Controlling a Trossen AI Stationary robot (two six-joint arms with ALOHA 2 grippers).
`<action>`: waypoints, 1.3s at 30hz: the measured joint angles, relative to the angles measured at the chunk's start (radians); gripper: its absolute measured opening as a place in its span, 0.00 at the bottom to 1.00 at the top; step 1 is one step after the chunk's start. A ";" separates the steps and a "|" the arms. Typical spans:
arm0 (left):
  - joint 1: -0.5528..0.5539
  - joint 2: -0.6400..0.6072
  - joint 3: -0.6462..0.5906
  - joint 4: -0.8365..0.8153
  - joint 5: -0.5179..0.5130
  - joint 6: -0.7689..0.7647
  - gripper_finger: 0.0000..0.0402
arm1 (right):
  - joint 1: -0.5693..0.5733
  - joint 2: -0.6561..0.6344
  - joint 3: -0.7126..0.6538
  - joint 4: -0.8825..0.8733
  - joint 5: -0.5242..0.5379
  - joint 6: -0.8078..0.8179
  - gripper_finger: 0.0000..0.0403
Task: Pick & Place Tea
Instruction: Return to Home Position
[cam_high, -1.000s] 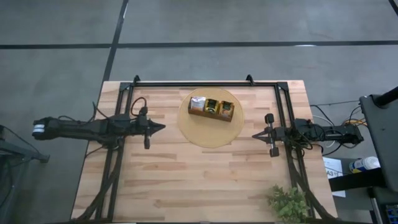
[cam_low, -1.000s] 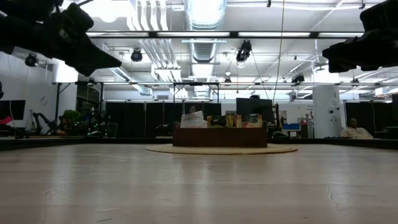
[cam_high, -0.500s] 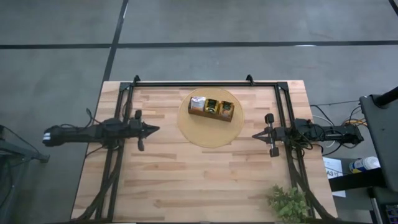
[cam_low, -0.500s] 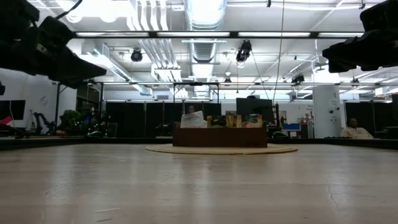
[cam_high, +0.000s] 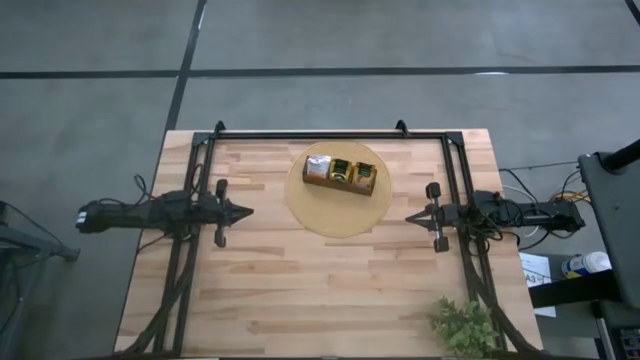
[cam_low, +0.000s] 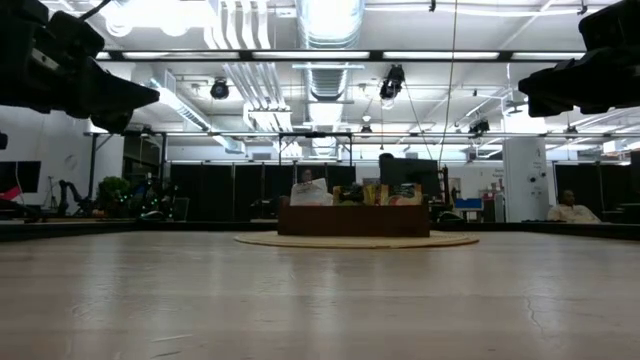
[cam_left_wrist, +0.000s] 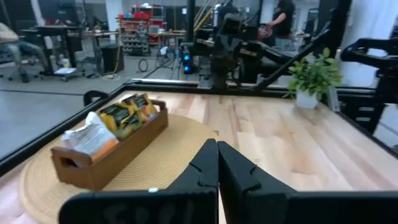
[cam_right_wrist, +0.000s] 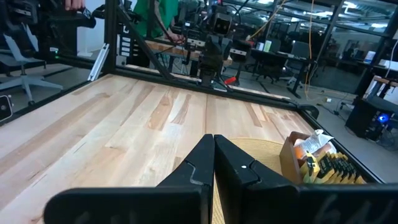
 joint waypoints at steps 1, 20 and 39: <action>-0.002 -0.002 0.000 -0.002 0.006 0.000 0.00 | 0.000 0.000 0.000 0.000 0.000 0.000 0.02; -0.004 -0.010 -0.003 0.023 0.025 0.000 0.00 | 0.000 0.000 0.000 0.000 0.000 0.000 0.02; -0.004 -0.010 -0.004 0.029 0.024 0.000 0.00 | 0.000 0.000 0.000 0.000 0.000 0.000 0.02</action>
